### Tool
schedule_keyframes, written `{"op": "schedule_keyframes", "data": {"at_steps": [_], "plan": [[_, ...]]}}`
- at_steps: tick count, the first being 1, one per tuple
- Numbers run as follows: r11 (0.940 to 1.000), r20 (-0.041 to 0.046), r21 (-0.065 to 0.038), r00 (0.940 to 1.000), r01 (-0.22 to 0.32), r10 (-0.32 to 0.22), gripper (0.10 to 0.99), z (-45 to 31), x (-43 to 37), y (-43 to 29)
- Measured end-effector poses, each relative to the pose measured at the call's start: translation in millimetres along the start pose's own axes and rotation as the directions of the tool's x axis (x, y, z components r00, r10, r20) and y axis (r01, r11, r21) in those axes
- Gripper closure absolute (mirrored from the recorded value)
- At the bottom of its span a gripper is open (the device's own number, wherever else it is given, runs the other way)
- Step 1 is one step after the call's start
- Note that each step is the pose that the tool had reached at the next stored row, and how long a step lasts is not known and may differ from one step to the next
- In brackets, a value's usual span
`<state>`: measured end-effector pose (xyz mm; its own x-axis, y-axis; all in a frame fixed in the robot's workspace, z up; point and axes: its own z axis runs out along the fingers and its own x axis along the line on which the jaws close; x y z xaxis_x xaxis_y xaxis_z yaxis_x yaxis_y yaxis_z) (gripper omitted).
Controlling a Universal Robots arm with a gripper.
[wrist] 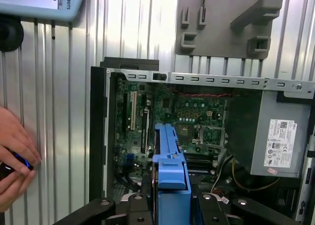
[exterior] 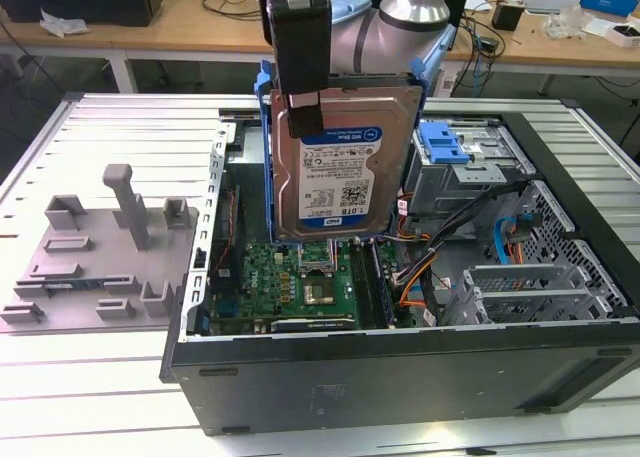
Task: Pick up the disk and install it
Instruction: 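Pick up the disk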
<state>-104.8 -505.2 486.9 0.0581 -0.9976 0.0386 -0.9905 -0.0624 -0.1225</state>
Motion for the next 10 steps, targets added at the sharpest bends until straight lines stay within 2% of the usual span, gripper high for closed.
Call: {"op": "schedule_keyframes", "data": {"at_steps": [6, 10], "plan": [[0.9997, -0.0031, -0.001, 0.9997, -0.026, 0.026, 0.718, 3.4, 0.5, -9.3], [0.9996, -0.0032, -0.001, 0.9996, -0.026, 0.026, 0.718, 3.4, 0.6, -10.1]]}}
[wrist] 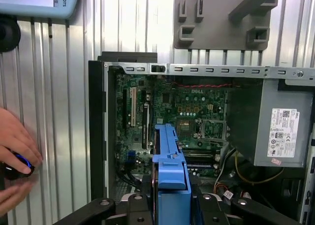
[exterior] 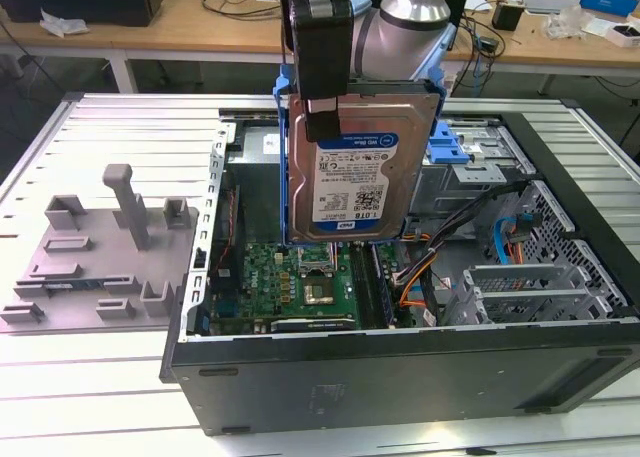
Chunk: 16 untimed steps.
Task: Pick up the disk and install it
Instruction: 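Pick up the disk, then insert the disk into the insertion slot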
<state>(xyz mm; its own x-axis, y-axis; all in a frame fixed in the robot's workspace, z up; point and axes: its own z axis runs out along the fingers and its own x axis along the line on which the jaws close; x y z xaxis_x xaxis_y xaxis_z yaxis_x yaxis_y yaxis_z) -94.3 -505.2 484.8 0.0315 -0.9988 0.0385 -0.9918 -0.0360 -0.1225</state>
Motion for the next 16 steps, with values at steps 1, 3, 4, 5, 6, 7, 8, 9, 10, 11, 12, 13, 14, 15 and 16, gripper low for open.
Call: {"op": "schedule_keyframes", "data": {"at_steps": [1, 3, 4, 5, 6, 7, 8, 9, 10, 11, 12, 13, 14, 15, 16], "plan": [[1.0, 0.0001, 0.0, 1.0, 0.0, 0.0, 0.718, 0.0, 0.0, 0.0], [1.0, 0.0001, 0.0, 1.0, 0.0, 0.0, 0.718, 0.0, 0.0, -0.1], [1.0, 0.0001, 0.0, 1.0, 0.0, 0.0, 0.718, 0.0, 0.0, -0.1], [1.0, 0.0001, 0.0, 1.0, 0.0, 0.0, 0.718, 0.0, 0.0, -0.1], [1.0, 0.0001, 0.0, 1.0, 0.0, 0.0, 0.718, 0.1, 0.0, -0.2], [1.0, 0.0001, 0.0, 1.0, 0.0, 0.0, 0.718, 0.0, 0.0, -0.2], [1.0, 0.0001, 0.0, 1.0, 0.0, 0.0, 0.718, 0.1, 0.0, -0.2], [1.0, 0.0001, 0.0, 1.0, 0.0, 0.0, 0.718, 0.1, 0.0, -0.2], [1.0, 0.0, 0.0, 1.0, 0.0, 0.0, 0.718, 0.0, 0.0, -0.2], [1.0, 0.0001, 0.0, 1.0, 0.0, 0.0, 0.718, 0.1, 0.0, -0.2], [1.0, 0.0001, 0.0, 1.0, 0.0, 0.0, 0.718, 0.1, 0.0, -0.2], [1.0, 0.0001, 0.0, 1.0, 0.0, 0.0, 0.718, 0.1, 0.0, -0.3], [1.0, 0.0, 0.0, 1.0, 0.0, 0.0, 0.718, 0.0, 0.0, -0.3], [1.0, 0.0001, 0.0, 1.0, 0.0, 0.0, 0.718, 0.1, 0.0, -0.3], [1.0, 0.0001, 0.0, 1.0, 0.0, 0.0, 0.718, 0.1, 0.0, -0.4]]}}
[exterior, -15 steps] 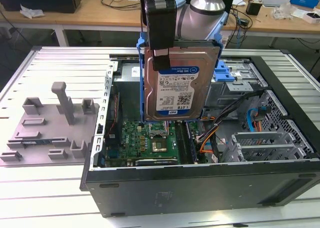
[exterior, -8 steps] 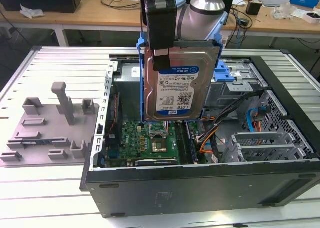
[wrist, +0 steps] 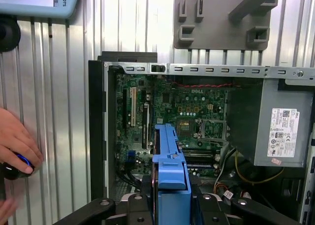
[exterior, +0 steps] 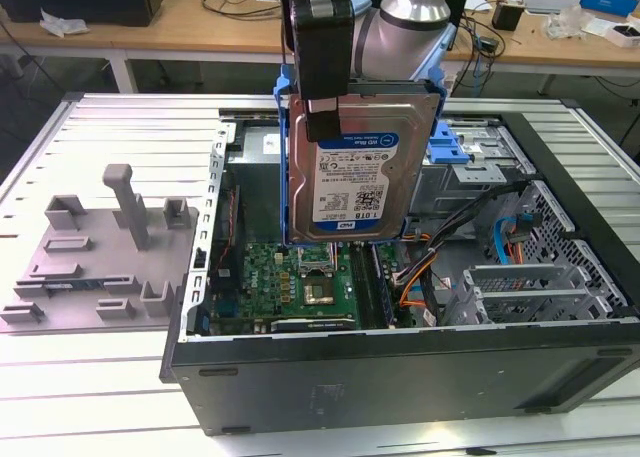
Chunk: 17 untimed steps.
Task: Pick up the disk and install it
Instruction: 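Insert the disk into the insertion slot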
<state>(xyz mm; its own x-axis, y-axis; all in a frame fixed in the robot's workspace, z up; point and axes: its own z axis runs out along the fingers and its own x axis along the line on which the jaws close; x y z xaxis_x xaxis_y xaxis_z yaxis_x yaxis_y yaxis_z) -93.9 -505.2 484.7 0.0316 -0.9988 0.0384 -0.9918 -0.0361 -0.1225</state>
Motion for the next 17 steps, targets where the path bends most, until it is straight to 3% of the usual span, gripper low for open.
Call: {"op": "schedule_keyframes", "data": {"at_steps": [10, 13, 17], "plan": [[0.9998, -0.0027, -0.001, 0.9998, -0.022, 0.022, 0.718, 1.0, 0.0, -2.2], [0.9995, -0.0038, -0.001, 0.9995, -0.03, 0.03, 0.718, 1.8, 0.2, -5.9], [0.9995, -0.0041, -0.001, 0.9995, -0.033, 0.033, 0.718, 4.0, 3.2, -16.8]]}}
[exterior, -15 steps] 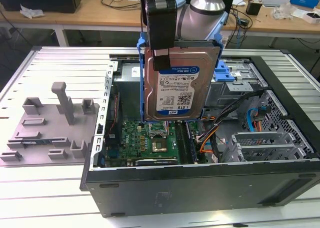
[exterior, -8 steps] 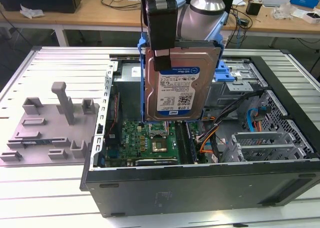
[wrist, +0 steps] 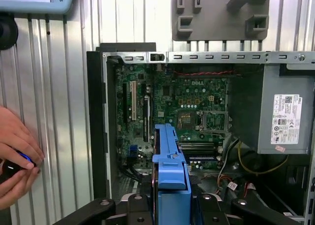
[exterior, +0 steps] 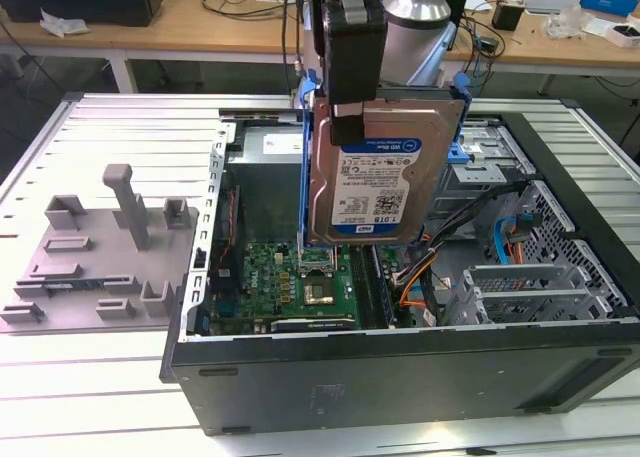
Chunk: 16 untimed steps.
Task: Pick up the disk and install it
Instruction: 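Insert the disk into the insertion slot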
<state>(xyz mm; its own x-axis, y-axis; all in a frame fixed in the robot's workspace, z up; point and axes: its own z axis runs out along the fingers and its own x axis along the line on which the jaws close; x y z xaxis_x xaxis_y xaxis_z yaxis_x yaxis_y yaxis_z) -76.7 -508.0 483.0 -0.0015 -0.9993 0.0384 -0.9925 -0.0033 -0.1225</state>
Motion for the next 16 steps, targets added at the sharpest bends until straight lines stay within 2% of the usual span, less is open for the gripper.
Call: {"op": "schedule_keyframes", "data": {"at_steps": [3, 5, 6, 7, 9, 11, 16], "plan": [[1.0, -0.0001, 0.0, 1.0, -0.002, 0.002, 0.718, 1.5, 4.9, -3.8], [1.0, -0.0002, 0.0, 1.0, -0.002, 0.002, 0.718, 2.4, 6.3, -8.9], [1.0, -0.0004, 0.0, 1.0, -0.002, 0.002, 0.718, 3.0, 7.2, -13.8], [1.0, 0.0002, 0.0, 1.0, -0.002, 0.002, 0.718, 4.6, 8.7, -23.0], [1.0, 0.005, 0.0, 1.0, -0.002, 0.002, 0.718, 6.2, 10.3, -31.1], [1.0, 0.0139, 0.0, 0.9999, -0.004, 0.004, 0.718, 7.9, 11.9, -39.5], [1.0, 0.0213, 0.0, 0.9998, -0.005, 0.005, 0.718, 9.6, 15.0, -51.7]]}}
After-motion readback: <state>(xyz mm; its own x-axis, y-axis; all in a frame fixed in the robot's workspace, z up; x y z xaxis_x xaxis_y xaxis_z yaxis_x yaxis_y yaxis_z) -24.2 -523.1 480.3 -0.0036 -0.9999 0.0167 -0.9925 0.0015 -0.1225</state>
